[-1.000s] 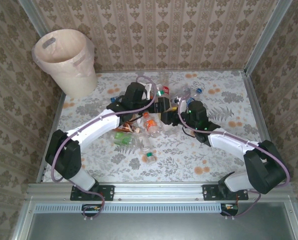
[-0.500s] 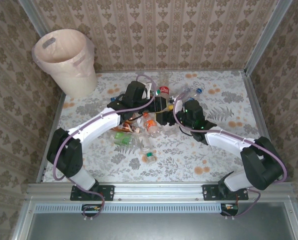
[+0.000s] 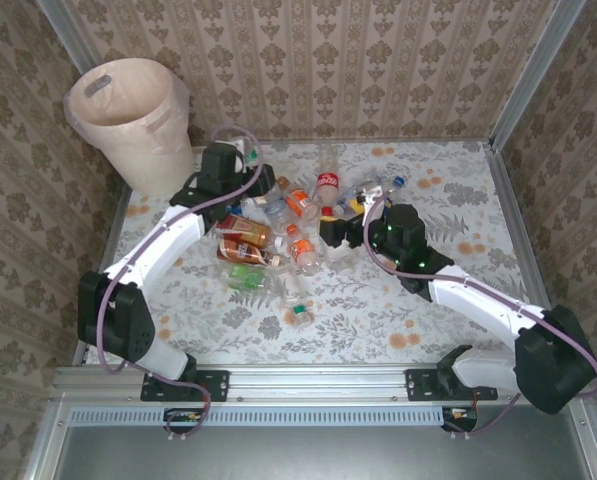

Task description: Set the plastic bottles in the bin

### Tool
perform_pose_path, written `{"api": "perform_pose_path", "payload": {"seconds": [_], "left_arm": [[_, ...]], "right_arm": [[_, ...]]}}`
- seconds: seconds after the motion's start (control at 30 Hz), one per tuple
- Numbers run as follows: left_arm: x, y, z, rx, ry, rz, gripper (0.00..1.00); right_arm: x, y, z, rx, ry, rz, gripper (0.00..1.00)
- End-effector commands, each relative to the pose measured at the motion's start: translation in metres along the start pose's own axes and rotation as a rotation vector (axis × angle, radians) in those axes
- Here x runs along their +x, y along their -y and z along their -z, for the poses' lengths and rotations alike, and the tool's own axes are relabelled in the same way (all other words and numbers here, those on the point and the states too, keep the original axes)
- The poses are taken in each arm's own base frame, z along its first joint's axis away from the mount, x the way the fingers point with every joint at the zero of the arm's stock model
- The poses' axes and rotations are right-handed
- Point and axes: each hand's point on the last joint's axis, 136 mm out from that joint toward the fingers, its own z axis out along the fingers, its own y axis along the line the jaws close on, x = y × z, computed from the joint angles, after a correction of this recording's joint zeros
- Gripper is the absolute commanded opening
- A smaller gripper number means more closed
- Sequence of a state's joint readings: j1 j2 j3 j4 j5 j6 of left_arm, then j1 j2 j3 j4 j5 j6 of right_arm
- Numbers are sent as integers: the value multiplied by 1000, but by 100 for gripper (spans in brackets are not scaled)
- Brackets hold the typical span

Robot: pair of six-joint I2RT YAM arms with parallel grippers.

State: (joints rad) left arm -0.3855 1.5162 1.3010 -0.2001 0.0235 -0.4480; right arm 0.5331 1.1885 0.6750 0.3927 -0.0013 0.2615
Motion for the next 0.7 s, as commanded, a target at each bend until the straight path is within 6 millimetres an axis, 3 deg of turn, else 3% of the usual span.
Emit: {"api": "perform_pose_path", "payload": {"seconds": [0.0,0.13,0.27,0.47,0.67], "left_arm": [[-88,-19,33,-126,287,-96,52],[-159,-25,65,-198,613,-216,54],[-211,-52,81,-400,727,-249,54],[-259,-86,78,-542,776,-290,55],[-282,-137,48,-694,647,-279,55]], "right_arm": [[8,56,21,306,31,-45,100],[17,74,42,381,33,-83,100],[24,88,59,431,55,-119,100],[22,98,74,442,61,-161,100],[23,107,87,471,90,-185,100]]}}
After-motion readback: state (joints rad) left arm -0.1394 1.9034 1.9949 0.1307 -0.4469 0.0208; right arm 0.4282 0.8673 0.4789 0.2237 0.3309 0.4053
